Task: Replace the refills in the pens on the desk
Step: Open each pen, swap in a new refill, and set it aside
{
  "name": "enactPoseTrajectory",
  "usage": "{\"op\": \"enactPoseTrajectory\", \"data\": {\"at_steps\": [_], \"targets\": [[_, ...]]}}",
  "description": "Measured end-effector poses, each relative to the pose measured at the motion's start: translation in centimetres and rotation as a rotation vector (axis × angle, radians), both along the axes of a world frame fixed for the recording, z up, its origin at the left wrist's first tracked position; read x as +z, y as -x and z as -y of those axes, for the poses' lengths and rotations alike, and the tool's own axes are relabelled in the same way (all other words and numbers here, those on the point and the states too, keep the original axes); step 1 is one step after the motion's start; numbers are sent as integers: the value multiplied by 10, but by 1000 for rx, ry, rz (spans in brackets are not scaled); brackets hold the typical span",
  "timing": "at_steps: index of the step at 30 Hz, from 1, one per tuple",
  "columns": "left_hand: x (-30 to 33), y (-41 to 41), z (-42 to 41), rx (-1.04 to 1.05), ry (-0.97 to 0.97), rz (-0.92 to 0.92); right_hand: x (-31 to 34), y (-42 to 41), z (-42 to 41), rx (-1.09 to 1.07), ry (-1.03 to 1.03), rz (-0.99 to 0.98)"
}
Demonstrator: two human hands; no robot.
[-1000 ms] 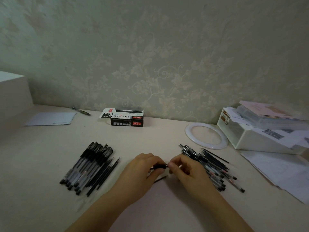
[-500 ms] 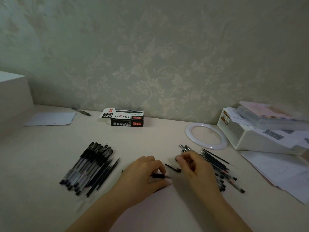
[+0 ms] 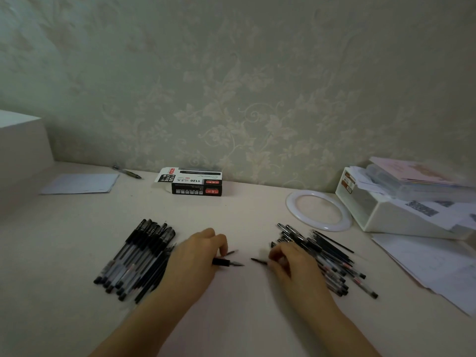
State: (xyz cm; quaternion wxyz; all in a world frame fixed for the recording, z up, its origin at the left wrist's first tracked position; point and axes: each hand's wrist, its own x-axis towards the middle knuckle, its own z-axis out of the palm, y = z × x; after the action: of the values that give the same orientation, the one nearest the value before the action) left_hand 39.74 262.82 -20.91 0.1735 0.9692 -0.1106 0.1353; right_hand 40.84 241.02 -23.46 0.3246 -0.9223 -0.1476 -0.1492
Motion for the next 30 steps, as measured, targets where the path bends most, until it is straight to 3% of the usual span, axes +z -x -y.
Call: {"op": "enactPoseTrajectory", "data": {"at_steps": [5,17,22,27,30], "targets": [[-3,-1,-2,77,-15,6,13,1,0,140,-237,-60],[-5,-2,3,92,21,23,17,13,-16,274,-445,-165],[-7,-3,9,-33,102,39,13,12,-21,253,-446,-200],[-7,1,17,-197,252,44,17,5,-8,185,-603,-237],[-6,2,17,-296,248,41,17,3,-5,207,-653,-266]]}}
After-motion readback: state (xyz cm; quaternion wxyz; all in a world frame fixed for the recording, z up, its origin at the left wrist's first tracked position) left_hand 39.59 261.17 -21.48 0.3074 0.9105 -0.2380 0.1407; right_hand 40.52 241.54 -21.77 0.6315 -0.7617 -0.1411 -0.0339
